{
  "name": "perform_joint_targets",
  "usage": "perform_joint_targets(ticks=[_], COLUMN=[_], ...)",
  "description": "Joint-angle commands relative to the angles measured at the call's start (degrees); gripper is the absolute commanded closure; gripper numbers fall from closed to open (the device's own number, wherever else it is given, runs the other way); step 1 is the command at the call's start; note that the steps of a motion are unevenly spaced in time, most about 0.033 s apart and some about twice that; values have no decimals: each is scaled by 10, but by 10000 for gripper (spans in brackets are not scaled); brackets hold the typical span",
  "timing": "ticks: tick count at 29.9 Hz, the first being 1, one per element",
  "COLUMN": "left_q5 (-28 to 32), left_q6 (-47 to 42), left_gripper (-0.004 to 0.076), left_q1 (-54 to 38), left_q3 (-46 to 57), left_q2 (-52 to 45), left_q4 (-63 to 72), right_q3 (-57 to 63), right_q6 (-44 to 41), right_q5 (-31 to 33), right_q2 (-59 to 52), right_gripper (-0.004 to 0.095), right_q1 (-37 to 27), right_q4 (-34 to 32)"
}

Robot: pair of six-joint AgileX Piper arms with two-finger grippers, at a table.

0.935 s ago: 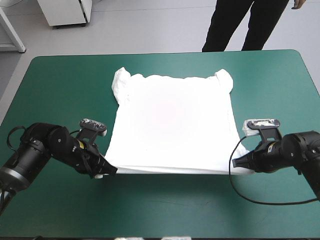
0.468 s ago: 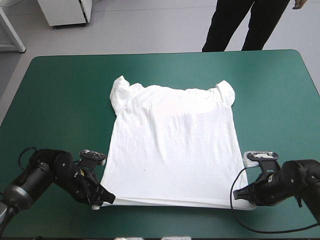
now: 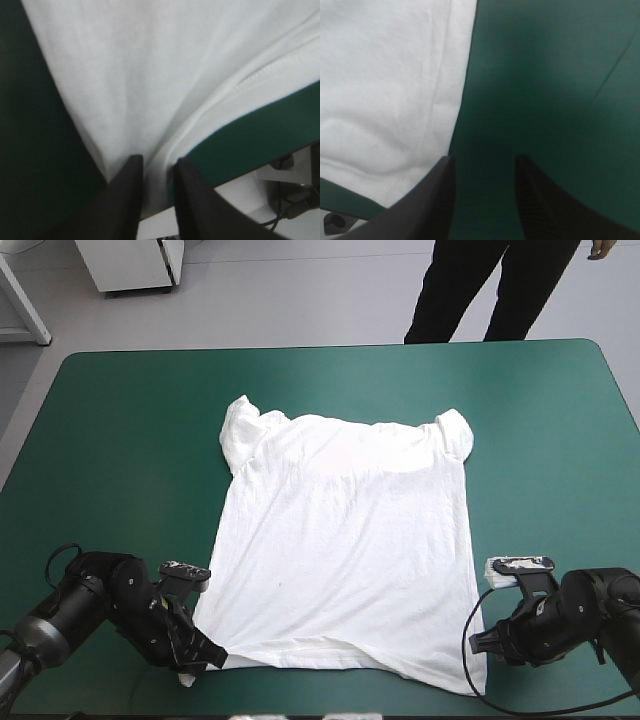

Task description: Fold the cloth

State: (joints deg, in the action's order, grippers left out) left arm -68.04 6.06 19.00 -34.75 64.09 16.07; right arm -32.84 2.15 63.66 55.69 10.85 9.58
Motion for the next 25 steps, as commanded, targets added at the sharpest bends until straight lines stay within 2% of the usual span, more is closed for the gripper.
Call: perform_joint_targets(ticks=[1, 7, 11, 17, 20, 25], left_q5=[-22, -59, -59, -61, -39, 48], left_q6=[-1, 36, 45, 21, -2, -19], left_gripper=[479, 426, 381, 317, 316, 315], left_q1=[4, 4, 4, 2, 2, 2], left_q3=[-11, -11, -20, -146, -235, -349], left_q2=[-10, -10, -29, -56, -52, -12], left_q4=[14, 63, 53, -1, -27, -114], right_q3=[-12, -37, -83, -152, -178, -216], right_q6=[6, 6, 6, 6, -4, -45], right_q5=[2, 5, 7, -5, -27, -71], right_q2=[-8, -24, -28, -28, -28, -10], right_gripper=[419, 414, 414, 414, 414, 414], right_q1=[-2, -2, -2, -2, -2, -2], right_q4=[5, 5, 0, -19, -32, -59])
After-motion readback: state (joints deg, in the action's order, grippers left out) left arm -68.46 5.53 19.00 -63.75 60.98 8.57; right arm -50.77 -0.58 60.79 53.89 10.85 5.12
